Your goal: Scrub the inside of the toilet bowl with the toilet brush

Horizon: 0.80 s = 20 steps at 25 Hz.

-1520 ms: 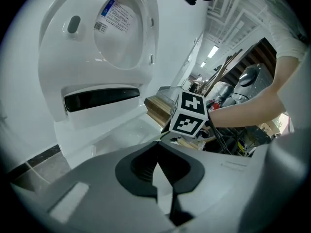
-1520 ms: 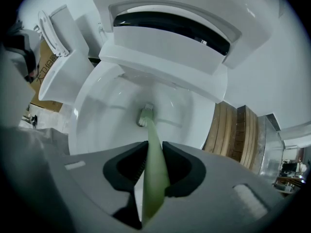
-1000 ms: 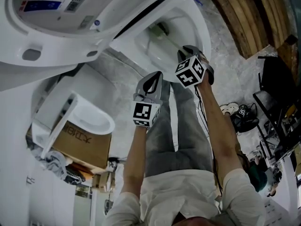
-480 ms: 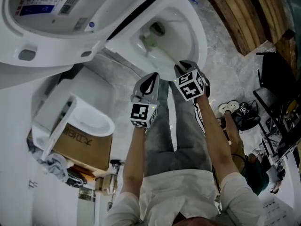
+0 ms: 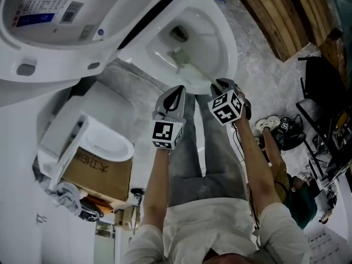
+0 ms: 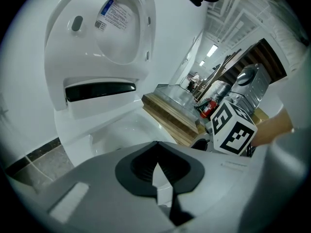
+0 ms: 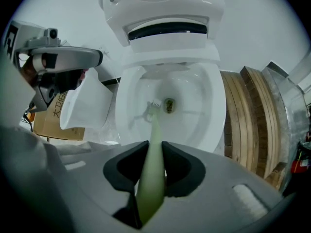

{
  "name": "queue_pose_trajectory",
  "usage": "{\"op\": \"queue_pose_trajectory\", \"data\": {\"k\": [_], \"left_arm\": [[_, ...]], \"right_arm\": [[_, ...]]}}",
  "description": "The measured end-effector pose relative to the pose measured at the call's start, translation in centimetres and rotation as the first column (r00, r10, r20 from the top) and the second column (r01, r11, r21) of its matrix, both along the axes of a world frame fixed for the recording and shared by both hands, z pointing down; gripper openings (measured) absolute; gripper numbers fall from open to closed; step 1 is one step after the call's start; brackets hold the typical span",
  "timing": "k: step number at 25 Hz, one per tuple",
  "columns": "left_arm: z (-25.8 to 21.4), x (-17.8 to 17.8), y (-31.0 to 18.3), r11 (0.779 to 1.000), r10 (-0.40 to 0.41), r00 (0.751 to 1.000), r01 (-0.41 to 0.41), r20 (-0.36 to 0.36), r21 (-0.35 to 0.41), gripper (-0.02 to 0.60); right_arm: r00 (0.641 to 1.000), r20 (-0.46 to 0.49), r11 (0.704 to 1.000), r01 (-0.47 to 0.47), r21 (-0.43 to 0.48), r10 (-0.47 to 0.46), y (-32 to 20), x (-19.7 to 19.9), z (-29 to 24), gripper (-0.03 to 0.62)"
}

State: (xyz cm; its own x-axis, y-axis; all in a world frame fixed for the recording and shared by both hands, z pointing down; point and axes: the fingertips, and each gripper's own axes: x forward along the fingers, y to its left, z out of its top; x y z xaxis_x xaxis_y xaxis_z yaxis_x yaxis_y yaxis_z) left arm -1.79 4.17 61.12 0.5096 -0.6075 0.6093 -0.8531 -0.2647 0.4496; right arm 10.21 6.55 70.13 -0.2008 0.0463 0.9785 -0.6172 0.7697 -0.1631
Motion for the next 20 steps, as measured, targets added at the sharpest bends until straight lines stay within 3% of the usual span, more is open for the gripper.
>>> {"op": "queue_pose_trajectory", "data": {"k": [9,20], "left_arm": [[0.3,0.4,-0.5,1.000,0.017,1.000,-0.017,0.008,0.002,0.018],[0.5,-0.5,-1.5,1.000,-0.004,1.000,0.004,0.016,0.005,0.020]], "right_arm": [[0.990,-0.120,0.996,0.075,0.041,-0.069,-0.5,2.6,2.2,0.091],[0.972,-0.190,0.987,0.148,0.056,-0.135,-4.1,2.0,6.9,0.091]]}}
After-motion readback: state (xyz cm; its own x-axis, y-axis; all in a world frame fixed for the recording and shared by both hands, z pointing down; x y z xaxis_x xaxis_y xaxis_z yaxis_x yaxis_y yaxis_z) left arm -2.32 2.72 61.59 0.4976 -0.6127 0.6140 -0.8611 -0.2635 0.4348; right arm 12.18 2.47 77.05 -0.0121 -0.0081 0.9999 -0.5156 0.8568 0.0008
